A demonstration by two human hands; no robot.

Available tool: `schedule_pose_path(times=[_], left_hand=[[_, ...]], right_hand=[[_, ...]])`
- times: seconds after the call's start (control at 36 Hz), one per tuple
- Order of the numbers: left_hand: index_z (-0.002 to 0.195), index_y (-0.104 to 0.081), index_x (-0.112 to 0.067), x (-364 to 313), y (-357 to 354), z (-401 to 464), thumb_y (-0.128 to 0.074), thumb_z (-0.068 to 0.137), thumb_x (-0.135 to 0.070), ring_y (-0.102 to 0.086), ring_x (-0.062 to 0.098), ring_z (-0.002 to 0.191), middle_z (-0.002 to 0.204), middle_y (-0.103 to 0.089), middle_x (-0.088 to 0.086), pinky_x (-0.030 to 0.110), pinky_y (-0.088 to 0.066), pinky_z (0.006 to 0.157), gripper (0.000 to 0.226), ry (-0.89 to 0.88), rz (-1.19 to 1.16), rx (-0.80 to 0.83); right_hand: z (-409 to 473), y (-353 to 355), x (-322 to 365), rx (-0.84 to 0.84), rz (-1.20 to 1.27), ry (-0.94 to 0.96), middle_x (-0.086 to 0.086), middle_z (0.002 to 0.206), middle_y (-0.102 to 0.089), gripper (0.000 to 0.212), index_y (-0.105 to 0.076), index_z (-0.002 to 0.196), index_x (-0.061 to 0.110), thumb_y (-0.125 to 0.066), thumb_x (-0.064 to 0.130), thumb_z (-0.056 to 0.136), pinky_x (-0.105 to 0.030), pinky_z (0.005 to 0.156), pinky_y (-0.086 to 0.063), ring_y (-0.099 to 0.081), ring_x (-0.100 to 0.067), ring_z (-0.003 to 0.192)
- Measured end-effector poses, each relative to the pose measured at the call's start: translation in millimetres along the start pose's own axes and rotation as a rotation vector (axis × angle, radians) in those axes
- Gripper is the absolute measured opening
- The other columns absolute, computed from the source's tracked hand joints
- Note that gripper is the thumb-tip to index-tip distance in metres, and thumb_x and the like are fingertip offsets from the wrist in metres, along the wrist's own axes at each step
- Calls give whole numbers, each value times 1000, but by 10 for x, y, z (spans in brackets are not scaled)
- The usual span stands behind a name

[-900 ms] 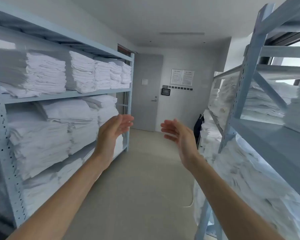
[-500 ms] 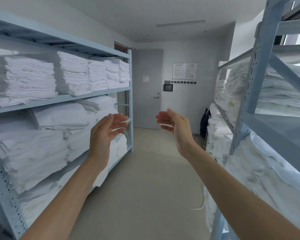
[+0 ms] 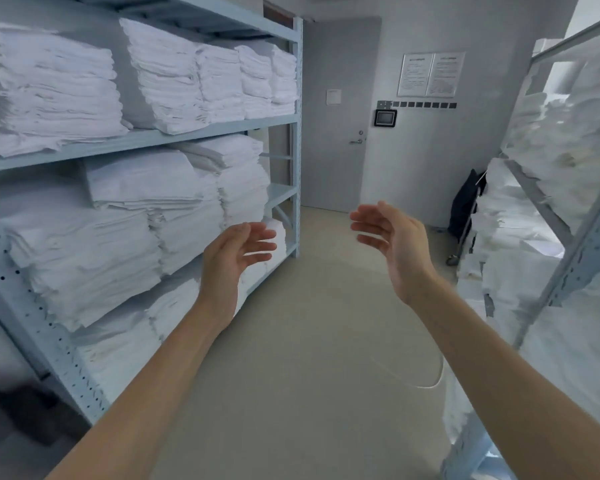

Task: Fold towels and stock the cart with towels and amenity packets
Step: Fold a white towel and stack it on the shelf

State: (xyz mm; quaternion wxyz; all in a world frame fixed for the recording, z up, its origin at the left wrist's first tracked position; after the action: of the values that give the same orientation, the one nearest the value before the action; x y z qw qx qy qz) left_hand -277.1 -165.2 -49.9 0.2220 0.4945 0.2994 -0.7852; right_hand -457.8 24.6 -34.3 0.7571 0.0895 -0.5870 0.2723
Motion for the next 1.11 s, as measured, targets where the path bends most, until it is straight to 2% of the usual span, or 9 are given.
schedule_pose_path(times=[0.17,0.31,0.42,0.58,0.69,0.81,0.92,1.0,1.11], left_hand=[[112,-64,6,617,104,627,-40,105,-14,-68,32,94,108,-70,23,43,-54,88,32,45,-8,-11],[105,-68,-4,1051,245,1317,-40,105,-15,-67,35,98,110,-70,21,47,-51,93,31,42,-8,25],[109,-66,1,1389,476,2002,-39,105,-15,-67,34,101,112,-71,21,48,-50,95,32,72,-34,22],[115,-63,3,1642,748,2891,-38,106,-16,-67,31,103,113,-70,19,41,-53,94,33,102,-36,22],[117,-62,4,1786,698,3352,-39,106,-17,-66,35,107,116,-69,21,40,-54,92,34,106,-49,44],[108,-68,-3,2069,531,3742,-43,104,-21,-64,39,110,114,-70,20,46,-52,96,30,105,-96,85],[107,-67,0,2378,320,4123,-42,103,-13,-65,36,105,112,-69,24,53,-48,97,28,138,-87,94],[105,-67,-1,2594,174,4447,-42,103,-11,-65,38,104,114,-68,26,54,-49,97,27,140,-75,82],[102,-69,-5,2859,6,4978,-41,104,-12,-64,41,109,111,-71,19,49,-50,97,29,139,-33,82]], right_hand=[[508,-168,-710,-12,-23,-71,-11,99,-76,30,-73,95,10,-50,27,100,-43,90,-54,-71,-29,98],[1095,-393,-1188,-19,-45,-97,-10,101,-76,29,-73,98,9,-48,23,100,-40,89,-55,-71,-27,98],[1711,-563,-1499,-54,-33,-93,-12,102,-75,28,-72,99,8,-46,19,100,-38,88,-55,-70,-28,98],[2463,-888,-1851,-69,-21,-103,-11,102,-76,29,-72,99,9,-45,18,99,-36,86,-54,-70,-27,98],[2842,-1045,-1979,-62,-3,-82,-12,104,-75,29,-73,97,11,-47,22,96,-37,86,-53,-70,-29,100],[3188,-1018,-2179,-88,27,-51,-11,103,-75,30,-78,89,18,-50,28,90,-41,89,-54,-70,-30,100],[3556,-905,-2480,-132,35,-77,-13,103,-75,27,-75,92,14,-49,22,94,-42,89,-52,-70,-29,98],[3952,-820,-2674,-141,64,-85,-12,103,-75,26,-75,93,14,-50,22,93,-40,87,-52,-70,-28,97],[4625,-761,-2904,-115,107,-88,-10,102,-76,27,-75,93,14,-52,27,86,-35,83,-53,-71,-25,97]])
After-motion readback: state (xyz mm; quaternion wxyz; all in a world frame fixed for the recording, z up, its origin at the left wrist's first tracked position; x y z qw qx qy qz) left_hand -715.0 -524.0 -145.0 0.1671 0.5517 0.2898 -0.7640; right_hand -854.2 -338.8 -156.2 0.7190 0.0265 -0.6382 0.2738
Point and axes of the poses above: each hand's wrist, its own z-axis towards the middle knuckle, its own y-axis out of the back of the hand, x = y × z, the point moved 9 cm from there along z, towards the middle knuckle
